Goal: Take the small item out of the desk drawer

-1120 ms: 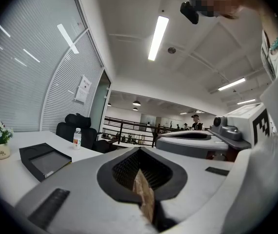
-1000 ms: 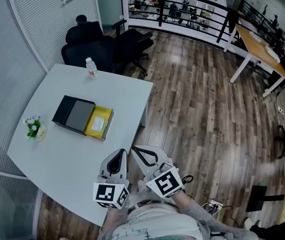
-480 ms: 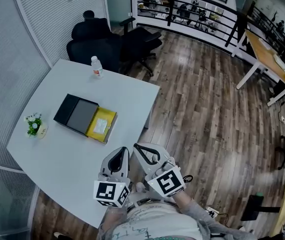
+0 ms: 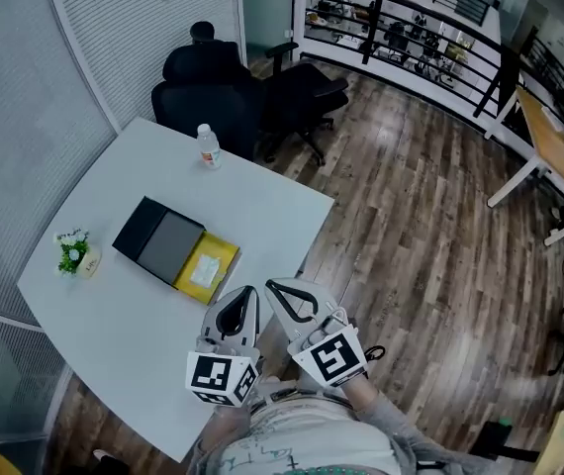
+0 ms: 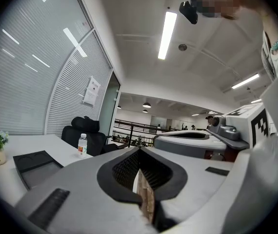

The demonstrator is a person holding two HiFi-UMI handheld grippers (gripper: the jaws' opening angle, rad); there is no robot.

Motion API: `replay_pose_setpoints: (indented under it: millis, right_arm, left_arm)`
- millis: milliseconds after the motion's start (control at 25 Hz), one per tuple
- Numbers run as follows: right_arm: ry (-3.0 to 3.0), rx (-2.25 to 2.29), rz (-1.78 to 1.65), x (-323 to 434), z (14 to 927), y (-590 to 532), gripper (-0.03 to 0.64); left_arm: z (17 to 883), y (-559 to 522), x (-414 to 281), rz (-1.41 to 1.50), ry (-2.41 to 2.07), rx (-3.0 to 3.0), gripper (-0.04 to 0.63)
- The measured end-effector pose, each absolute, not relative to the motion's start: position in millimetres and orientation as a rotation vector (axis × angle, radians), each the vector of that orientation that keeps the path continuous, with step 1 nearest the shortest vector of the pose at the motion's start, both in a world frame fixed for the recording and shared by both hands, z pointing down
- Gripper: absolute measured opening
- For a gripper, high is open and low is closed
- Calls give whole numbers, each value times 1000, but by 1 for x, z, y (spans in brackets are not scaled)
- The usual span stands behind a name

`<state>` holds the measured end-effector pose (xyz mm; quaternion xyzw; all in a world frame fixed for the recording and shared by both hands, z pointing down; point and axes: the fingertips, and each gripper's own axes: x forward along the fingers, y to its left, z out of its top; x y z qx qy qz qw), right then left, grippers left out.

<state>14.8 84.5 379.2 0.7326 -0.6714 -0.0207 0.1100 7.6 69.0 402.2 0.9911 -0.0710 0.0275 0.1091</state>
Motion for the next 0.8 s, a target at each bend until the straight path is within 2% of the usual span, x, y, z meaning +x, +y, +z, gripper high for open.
replay_pose_setpoints:
  millis: [800]
  right_arm:
    - [-2094,2054,-39,109,381,48,2]
  left_arm:
    - [405,34,103,102,-344,2890,-3]
